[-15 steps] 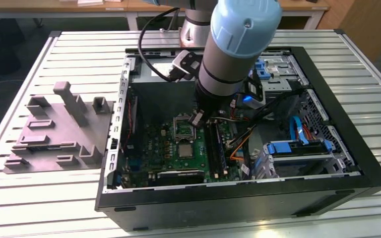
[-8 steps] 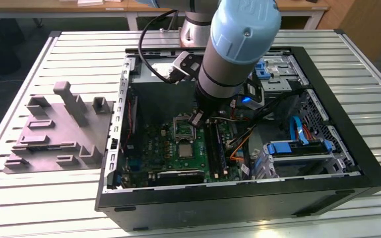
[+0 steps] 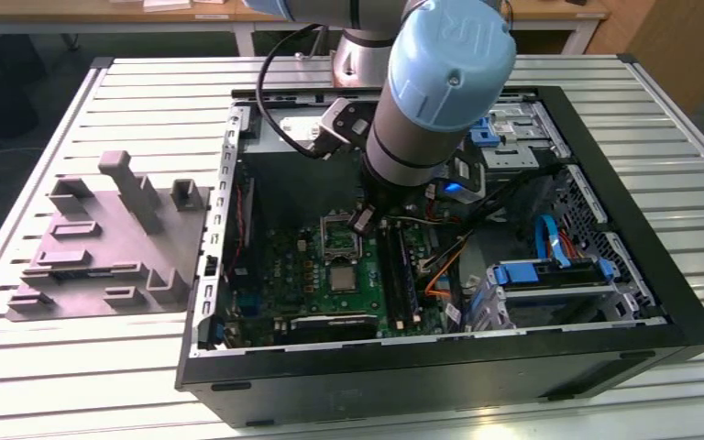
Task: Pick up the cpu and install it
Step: 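Close the cpu cover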
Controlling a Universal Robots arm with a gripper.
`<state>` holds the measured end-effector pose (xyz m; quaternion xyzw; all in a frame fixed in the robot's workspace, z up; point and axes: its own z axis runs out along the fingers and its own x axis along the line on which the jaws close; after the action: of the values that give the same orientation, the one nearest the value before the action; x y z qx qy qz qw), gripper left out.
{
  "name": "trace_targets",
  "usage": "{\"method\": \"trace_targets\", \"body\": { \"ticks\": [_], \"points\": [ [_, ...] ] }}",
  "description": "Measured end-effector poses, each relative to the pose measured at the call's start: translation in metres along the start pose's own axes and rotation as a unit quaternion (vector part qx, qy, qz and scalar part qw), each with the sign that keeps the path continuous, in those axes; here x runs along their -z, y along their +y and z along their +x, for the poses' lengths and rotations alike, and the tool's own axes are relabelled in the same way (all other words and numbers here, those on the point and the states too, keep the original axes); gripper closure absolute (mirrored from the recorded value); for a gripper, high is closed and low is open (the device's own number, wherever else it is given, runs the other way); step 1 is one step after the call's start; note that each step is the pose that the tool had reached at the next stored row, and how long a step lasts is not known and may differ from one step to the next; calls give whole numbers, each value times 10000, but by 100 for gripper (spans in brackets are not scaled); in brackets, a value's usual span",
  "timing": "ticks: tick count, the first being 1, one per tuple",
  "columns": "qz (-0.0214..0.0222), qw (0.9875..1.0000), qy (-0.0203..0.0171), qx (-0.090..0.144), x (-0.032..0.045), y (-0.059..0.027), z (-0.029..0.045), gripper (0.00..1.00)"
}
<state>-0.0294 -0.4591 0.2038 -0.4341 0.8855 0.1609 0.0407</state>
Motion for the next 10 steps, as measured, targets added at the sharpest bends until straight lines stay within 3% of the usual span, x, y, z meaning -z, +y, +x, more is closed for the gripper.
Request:
{"method": "trace_targets", "body": {
  "ticks": [10],
  "points": [
    [-16, 10000, -14, 12, -51, 29, 2, 89]
  ]
}}
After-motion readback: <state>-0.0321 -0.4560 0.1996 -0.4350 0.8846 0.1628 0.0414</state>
